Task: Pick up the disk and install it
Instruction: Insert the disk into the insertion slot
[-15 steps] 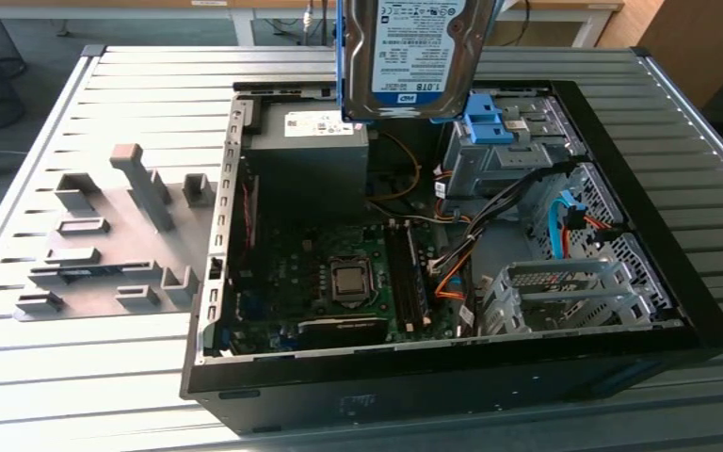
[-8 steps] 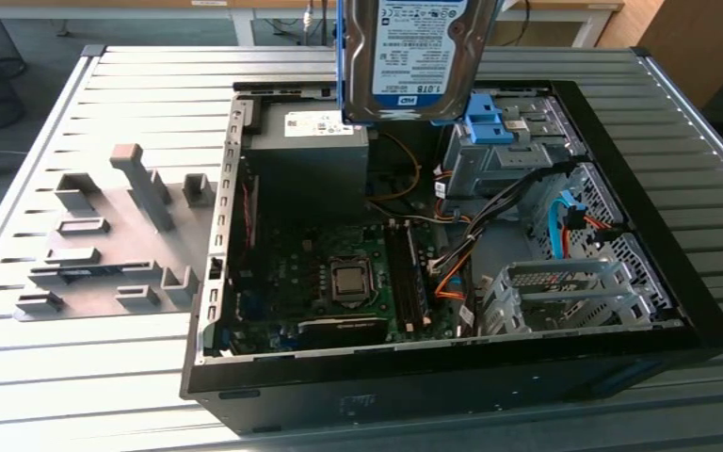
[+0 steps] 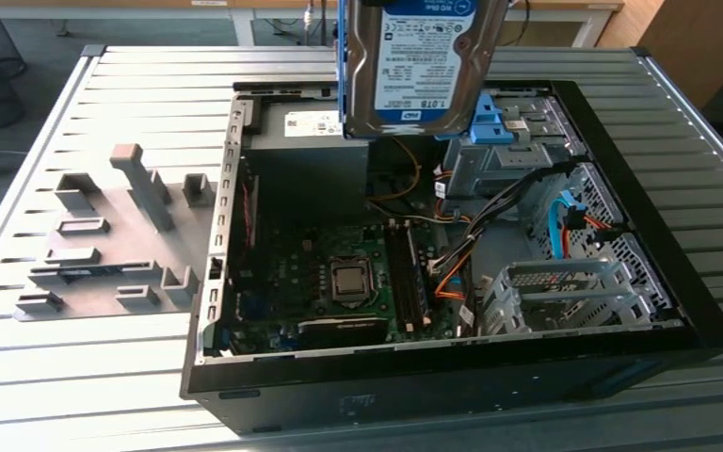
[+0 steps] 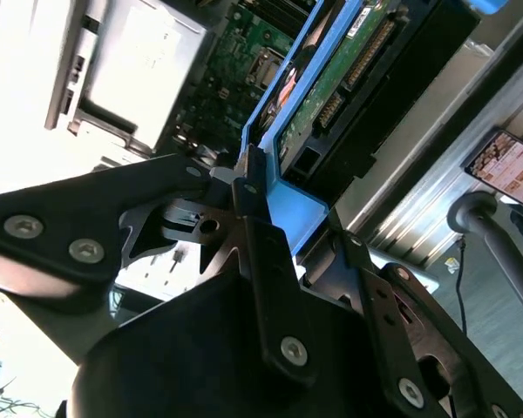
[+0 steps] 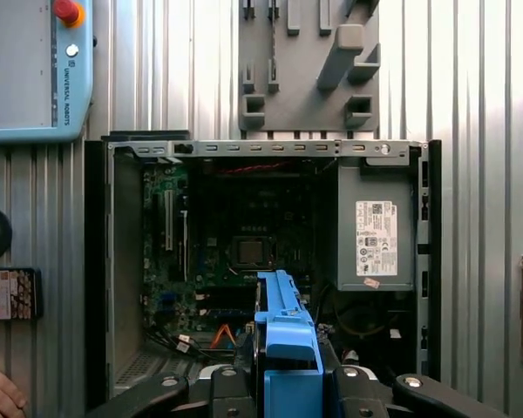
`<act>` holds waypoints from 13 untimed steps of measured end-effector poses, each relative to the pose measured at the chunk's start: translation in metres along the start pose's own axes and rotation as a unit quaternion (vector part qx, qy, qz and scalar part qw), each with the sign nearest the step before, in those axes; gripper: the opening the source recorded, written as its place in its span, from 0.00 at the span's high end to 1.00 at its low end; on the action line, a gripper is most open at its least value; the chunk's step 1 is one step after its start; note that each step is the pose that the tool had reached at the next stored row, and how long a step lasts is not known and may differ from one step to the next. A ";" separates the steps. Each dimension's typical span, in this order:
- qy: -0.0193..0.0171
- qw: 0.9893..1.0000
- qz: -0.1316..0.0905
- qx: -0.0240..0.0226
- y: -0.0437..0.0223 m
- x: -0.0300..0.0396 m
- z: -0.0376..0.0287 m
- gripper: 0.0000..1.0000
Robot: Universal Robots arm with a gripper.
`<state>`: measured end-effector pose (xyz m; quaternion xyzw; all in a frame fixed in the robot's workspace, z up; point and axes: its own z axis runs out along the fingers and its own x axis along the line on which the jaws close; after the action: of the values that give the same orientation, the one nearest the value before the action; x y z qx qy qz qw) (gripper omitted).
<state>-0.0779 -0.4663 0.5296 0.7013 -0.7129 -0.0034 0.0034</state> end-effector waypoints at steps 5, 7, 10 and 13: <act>0.000 1.000 0.000 0.000 -0.0004 0.0214 0.0011 0.63; 0.000 1.000 0.000 0.000 -0.0019 0.0254 0.0020 0.63; 0.000 1.000 0.000 0.000 -0.0095 0.0281 0.0035 0.63; 0.000 1.000 0.000 0.000 -0.0226 0.0282 0.0049 0.63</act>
<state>-0.0558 -0.4948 0.5245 0.7013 -0.7129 -0.0034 0.0035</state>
